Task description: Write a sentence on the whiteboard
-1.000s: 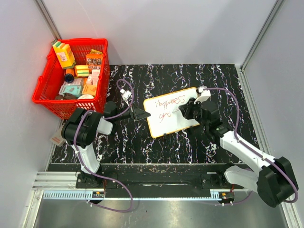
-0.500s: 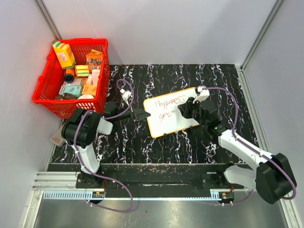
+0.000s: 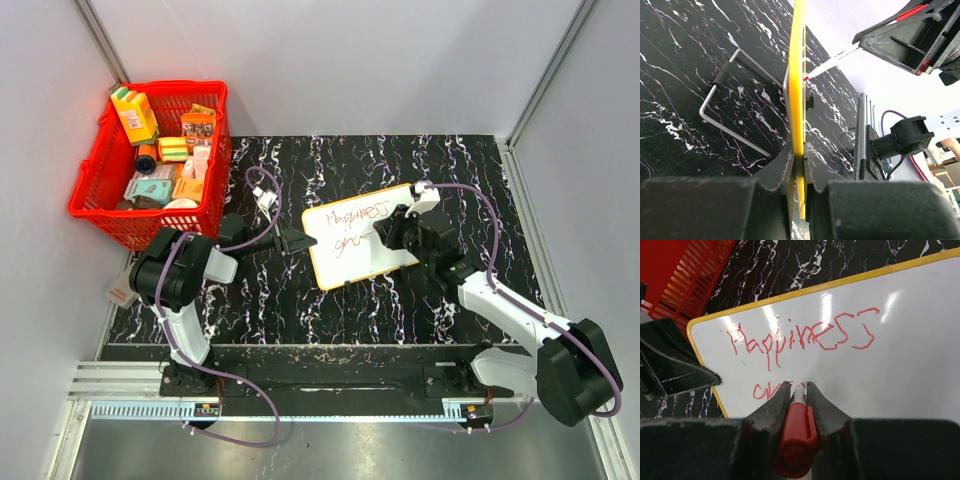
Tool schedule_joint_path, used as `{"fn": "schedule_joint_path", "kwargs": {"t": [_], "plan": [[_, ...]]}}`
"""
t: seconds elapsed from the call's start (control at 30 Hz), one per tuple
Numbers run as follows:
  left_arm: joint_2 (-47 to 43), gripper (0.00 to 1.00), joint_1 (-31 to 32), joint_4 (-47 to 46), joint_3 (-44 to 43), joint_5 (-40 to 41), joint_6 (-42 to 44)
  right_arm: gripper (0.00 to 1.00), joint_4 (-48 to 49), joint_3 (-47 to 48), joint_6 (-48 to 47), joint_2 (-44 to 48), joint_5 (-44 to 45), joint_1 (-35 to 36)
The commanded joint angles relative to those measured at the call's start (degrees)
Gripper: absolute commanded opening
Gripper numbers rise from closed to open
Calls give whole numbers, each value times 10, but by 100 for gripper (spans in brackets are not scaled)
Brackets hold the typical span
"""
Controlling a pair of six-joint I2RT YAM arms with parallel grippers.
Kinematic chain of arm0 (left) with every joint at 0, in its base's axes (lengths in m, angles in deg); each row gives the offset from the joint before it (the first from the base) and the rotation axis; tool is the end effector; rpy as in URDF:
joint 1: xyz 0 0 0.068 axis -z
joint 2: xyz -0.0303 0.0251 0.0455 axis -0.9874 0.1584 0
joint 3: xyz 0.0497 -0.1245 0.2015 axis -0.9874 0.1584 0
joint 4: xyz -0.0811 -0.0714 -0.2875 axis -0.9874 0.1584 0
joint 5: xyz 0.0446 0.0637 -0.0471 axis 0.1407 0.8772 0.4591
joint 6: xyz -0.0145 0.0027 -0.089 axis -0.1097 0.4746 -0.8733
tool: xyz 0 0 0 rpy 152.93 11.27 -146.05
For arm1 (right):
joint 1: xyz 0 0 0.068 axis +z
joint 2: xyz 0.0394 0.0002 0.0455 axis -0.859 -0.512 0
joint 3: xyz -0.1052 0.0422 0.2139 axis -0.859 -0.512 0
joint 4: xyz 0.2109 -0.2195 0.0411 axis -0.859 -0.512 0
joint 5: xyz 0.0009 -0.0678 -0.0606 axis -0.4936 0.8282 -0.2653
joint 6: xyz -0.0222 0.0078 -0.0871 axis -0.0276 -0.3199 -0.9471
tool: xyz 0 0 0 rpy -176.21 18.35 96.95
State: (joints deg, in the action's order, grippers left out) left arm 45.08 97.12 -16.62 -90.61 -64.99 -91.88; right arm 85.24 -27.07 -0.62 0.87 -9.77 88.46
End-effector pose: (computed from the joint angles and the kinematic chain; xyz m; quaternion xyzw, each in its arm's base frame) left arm 0.3167 -0.1606 0.0753 0.1543 0.6920 -0.5985 0.3729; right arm 0.3146 0.1746 0.1904 -0.0423 0.7953 0.2569 0.5475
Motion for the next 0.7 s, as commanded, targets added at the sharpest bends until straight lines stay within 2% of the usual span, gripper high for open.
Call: {"fn": "schedule_joint_path", "kwargs": {"t": [0.0,0.67], "plan": [[-17,0,5,-61,-6,-9,19,0,3,10,-1,10,21,5],[-17,0,6,-62,-5,-9,20,0,-26,-7,-4,10,24,6]]}}
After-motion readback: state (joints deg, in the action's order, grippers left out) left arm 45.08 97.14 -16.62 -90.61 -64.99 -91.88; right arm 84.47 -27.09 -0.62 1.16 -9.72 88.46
